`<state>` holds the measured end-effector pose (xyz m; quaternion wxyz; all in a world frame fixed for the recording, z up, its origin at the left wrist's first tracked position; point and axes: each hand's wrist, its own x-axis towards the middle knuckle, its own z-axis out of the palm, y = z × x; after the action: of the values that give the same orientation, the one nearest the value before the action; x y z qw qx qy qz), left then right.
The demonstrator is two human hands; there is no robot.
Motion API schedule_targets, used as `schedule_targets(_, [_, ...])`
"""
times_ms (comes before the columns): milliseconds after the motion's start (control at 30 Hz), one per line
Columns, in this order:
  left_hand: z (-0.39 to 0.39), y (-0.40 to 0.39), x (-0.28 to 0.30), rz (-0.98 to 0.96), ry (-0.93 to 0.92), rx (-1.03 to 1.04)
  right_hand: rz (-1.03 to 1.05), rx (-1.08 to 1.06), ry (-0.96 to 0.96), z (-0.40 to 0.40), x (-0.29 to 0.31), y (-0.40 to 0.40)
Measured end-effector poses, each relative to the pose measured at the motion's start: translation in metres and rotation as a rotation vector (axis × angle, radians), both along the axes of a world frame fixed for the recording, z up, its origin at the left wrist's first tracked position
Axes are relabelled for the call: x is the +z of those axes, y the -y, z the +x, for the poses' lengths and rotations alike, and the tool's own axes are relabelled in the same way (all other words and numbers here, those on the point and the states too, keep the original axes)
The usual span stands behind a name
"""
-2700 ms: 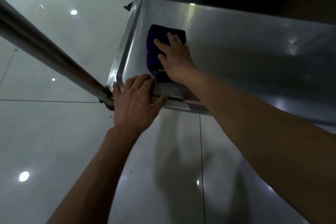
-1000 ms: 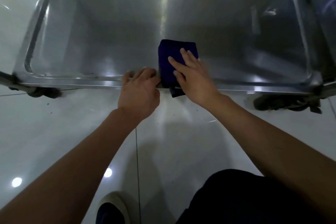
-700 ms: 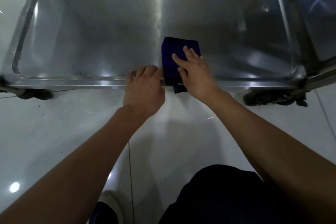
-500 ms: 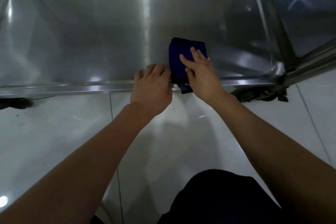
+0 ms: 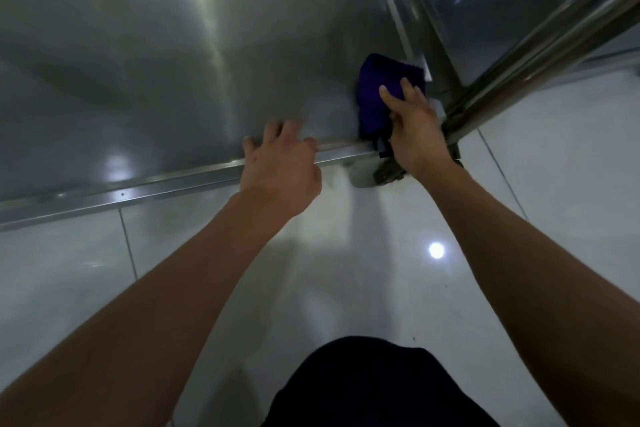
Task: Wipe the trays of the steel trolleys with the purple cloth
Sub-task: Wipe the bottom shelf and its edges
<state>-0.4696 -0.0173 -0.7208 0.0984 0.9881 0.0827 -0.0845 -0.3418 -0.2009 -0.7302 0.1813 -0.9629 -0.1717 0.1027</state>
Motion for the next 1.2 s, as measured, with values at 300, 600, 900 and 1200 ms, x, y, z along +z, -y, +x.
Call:
schedule_targets(300, [-0.004,-0.009,-0.003,0.005,0.059,-0.038,0.000,-0.061,0.049,0.002,0.000,0.002])
schedule_targets(600, [-0.025,-0.065,-0.002,-0.135,0.210,0.023,-0.008,-0.023,0.072,-0.005,-0.008,-0.038])
schedule_targets(900, [-0.074,-0.164,0.002,-0.008,0.193,0.353,-0.100,0.185,0.120,-0.029,-0.013,-0.156])
schedule_targets(1200, [-0.117,-0.200,0.002,0.004,0.206,0.326,-0.087,0.454,0.047,-0.082,-0.016,-0.291])
